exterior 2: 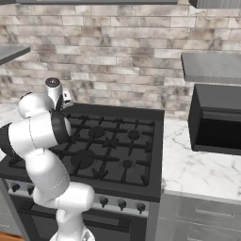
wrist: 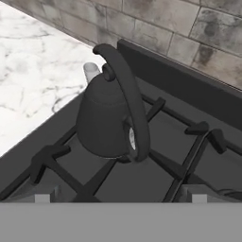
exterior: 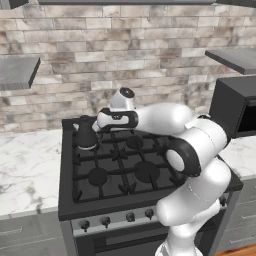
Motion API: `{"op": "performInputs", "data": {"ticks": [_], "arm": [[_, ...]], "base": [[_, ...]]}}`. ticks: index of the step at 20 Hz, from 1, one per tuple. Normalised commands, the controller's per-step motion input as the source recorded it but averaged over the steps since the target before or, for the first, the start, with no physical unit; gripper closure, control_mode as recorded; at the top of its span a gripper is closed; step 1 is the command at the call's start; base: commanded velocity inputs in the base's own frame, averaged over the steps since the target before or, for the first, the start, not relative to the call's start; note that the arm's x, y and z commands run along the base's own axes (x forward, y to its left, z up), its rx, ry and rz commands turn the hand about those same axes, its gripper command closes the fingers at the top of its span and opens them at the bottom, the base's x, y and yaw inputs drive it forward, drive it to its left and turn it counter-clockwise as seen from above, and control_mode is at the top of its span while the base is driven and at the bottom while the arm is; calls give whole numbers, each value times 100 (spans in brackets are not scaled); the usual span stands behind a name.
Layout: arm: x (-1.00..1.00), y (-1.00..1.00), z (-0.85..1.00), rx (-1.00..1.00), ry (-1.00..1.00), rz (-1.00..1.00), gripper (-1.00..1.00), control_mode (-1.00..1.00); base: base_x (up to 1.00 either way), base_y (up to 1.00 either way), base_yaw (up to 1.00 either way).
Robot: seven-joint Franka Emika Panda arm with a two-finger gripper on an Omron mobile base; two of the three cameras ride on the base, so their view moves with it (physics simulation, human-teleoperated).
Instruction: The kettle is done boiling. Turn off the stove, then wait for 300 timesteps before moving the kettle to the dining table.
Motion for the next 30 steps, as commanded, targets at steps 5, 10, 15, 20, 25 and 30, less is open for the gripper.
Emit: {"op": "performInputs", "data": {"ticks": [5,10,15,20,25,30], "arm": [[20,9,-14,0,1,0,-100,-100],[26,8,-20,0,2,0,-100,-100],[27,4,-18,0,2,0,-100,-100],[28,10,-17,1,3,0,-100,-100],[21,14,-18,1,3,2,-100,-100],[23,15,-20,1,5,2,-100,-100]], "base": [[0,0,0],[0,0,0],[0,0,0],[0,0,0],[0,0,0],[0,0,0]]}}
